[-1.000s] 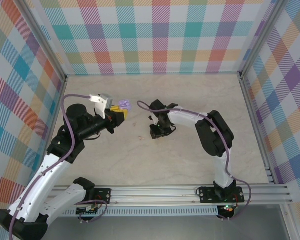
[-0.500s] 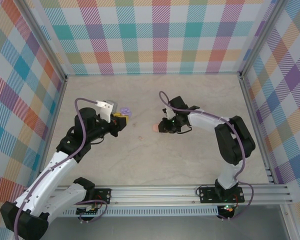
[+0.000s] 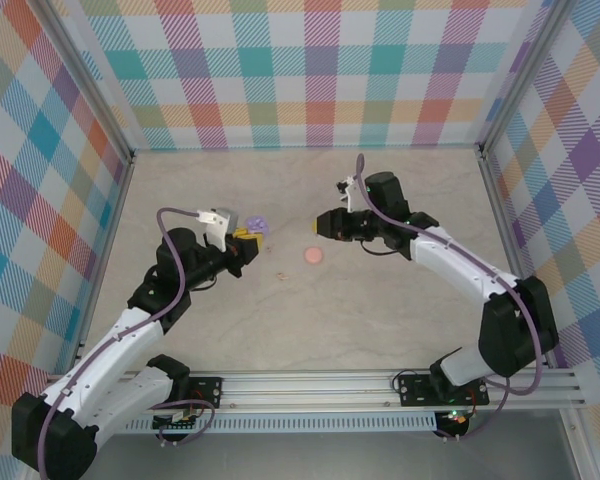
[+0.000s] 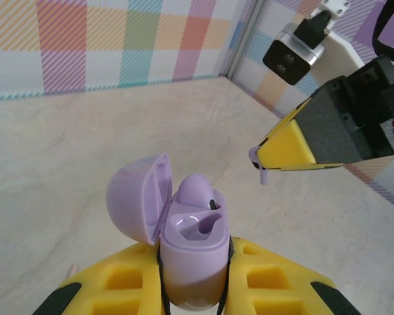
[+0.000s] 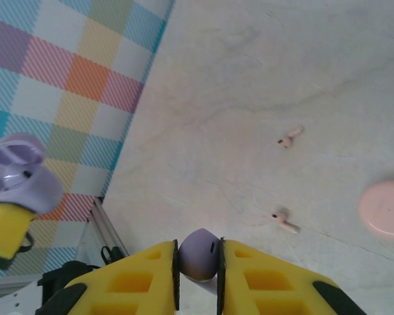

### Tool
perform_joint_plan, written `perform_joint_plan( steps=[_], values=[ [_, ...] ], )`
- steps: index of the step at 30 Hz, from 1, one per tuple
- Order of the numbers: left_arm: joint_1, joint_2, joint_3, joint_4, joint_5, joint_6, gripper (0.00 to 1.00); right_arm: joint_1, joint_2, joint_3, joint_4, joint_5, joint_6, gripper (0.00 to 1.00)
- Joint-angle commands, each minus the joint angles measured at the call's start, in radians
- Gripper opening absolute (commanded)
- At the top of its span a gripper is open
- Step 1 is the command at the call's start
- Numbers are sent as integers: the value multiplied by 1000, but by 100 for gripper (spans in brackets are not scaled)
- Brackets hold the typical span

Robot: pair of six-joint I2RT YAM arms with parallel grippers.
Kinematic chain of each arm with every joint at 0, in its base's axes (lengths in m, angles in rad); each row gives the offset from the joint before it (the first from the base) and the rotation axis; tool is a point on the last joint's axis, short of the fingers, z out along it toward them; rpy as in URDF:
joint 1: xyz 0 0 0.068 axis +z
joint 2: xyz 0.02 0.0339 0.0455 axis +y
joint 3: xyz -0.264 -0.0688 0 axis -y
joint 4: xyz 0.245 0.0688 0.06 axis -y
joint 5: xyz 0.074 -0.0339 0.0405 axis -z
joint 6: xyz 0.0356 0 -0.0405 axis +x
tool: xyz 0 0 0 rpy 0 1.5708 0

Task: Insert the wireless bluetooth earbuds into the charging case

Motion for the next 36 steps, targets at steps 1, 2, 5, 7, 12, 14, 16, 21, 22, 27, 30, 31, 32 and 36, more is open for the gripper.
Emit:
perform_joint_plan(
  steps=[1, 2, 5, 7, 12, 14, 16, 21, 22, 27, 30, 31, 32, 36],
  values=[
    [2, 8, -30, 150, 10, 2, 3, -2, -52, 27, 56, -53, 35, 21],
    [0, 11, -40, 171, 5, 7, 3, -2, -61, 34, 59, -57, 41, 21],
    [-10, 14, -57, 231, 6, 36, 3, -1, -89, 50, 87, -80, 58, 21],
    [-15, 23, -56, 254, 33, 59, 3, 1, -103, 60, 104, -89, 62, 21],
    [-28, 66, -42, 312, 91, 76, 3, 22, -130, 90, 139, -92, 56, 21],
    [-37, 80, -34, 333, 93, 75, 3, 34, -137, 105, 146, -86, 52, 21],
    [-46, 93, -26, 349, 96, 79, 2, 43, -143, 112, 163, -84, 55, 21],
    [-67, 127, -1, 368, 102, 81, 0, 87, -141, 144, 163, -51, 36, 22],
    [-68, 132, 2, 372, 106, 79, 0, 95, -137, 149, 163, -47, 32, 22],
    [-83, 156, 29, 380, 125, 56, 0, 128, -112, 175, 154, -17, 4, 22],
    [-88, 154, 38, 381, 129, 51, 0, 140, -98, 190, 146, -13, -10, 22],
    [-89, 154, 41, 382, 130, 50, 0, 143, -94, 195, 141, -11, -15, 22],
    [-90, 151, 42, 382, 129, 46, 0, 146, -91, 198, 139, -8, -20, 22],
    [-94, 145, 43, 386, 133, 23, 0, 156, -84, 205, 123, 11, -39, 22]
  ],
)
